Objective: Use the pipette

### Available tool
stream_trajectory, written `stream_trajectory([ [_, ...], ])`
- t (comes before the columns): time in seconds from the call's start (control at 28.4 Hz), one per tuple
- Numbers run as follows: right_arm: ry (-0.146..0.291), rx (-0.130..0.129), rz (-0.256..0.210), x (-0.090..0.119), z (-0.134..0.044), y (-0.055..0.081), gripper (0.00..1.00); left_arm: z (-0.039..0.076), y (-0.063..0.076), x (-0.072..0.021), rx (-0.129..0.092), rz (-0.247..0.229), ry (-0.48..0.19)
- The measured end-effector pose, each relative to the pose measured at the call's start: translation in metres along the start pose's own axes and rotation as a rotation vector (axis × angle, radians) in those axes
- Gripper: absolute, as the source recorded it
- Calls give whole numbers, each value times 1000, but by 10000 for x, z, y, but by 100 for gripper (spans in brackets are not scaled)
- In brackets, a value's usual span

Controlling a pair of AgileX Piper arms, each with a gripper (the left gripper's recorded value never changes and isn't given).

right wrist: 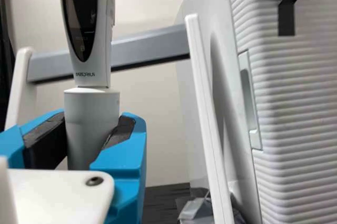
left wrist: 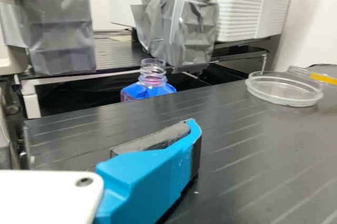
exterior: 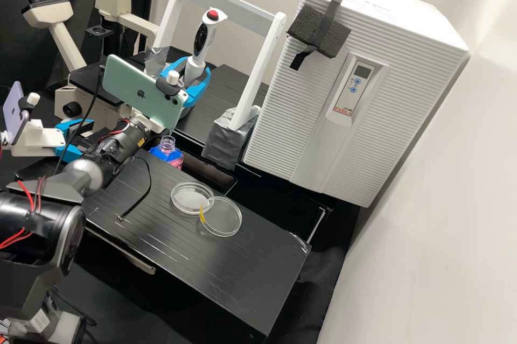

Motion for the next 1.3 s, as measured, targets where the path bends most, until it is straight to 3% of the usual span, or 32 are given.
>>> stream_trajectory([
  [0.18, 9, -24, -9, -161, -18, 198, 0, 64, -16, 1, 2, -5, -22],
  [0.32, 13, -60, 23, -305, 3, 365, 0, 108, 0, 21, 3, 2, -38],
  [0.63, -55, -130, 94, -535, 178, 632, 0, 234, 24, 60, 12, 11, -89],
  [0.88, -121, -168, 72, -674, 302, 685, 0, 324, 15, 63, 20, 10, -119],
  [1.3, -110, -183, 51, -757, 288, 691, 0, 354, 5, 59, 23, 6, -131],
])
